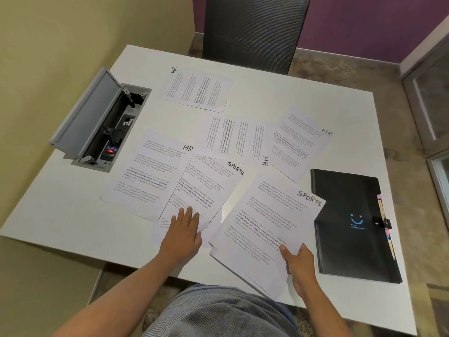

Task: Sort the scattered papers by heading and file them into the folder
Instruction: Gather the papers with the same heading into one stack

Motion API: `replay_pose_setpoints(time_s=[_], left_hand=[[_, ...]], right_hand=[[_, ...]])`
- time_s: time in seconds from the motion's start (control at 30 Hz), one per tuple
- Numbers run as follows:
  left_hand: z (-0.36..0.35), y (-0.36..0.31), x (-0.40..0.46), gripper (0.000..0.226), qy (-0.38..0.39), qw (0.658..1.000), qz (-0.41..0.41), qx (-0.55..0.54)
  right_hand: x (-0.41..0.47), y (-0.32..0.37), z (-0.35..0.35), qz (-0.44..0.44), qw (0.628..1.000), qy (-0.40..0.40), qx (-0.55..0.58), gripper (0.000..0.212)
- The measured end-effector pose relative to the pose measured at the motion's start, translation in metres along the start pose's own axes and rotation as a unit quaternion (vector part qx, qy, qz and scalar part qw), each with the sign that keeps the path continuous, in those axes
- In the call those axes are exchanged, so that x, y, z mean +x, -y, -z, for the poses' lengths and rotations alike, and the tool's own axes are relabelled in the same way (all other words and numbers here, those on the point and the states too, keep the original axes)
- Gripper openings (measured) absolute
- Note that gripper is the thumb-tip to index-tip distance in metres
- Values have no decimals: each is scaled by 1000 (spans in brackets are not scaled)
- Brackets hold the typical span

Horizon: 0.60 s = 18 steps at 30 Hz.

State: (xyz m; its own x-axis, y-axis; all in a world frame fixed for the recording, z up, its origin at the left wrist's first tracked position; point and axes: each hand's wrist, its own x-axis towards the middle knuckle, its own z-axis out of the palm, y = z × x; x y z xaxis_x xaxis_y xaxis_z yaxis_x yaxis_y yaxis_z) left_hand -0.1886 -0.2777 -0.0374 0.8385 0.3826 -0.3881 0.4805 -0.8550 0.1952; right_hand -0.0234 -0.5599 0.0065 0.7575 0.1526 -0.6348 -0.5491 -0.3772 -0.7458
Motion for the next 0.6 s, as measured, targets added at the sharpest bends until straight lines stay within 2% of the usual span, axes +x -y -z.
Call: replay_pose_setpoints(time_s=[0.13,0.27,0.47,0.53,0.6], left_hand=[[0,0,2,51,-14,1000,-2,20],[15,-1,3,63,-68,998,1,-8],[45,-8,8,26,-150,983,25,-99],[52,-21,7,26,-174,976,8,-128],[57,-40,1,38,-167,976,-43,-134]], right_hand=[[-2,1,1,-3,1000,1,-8,39],[-2,1,2,-5,1000,3,-3,39],[-3,3,-2,-6,1000,16,0,40],[-2,3,-5,-8,1000,20,3,42],[-2,2,-9,-11,1000,27,3,42]])
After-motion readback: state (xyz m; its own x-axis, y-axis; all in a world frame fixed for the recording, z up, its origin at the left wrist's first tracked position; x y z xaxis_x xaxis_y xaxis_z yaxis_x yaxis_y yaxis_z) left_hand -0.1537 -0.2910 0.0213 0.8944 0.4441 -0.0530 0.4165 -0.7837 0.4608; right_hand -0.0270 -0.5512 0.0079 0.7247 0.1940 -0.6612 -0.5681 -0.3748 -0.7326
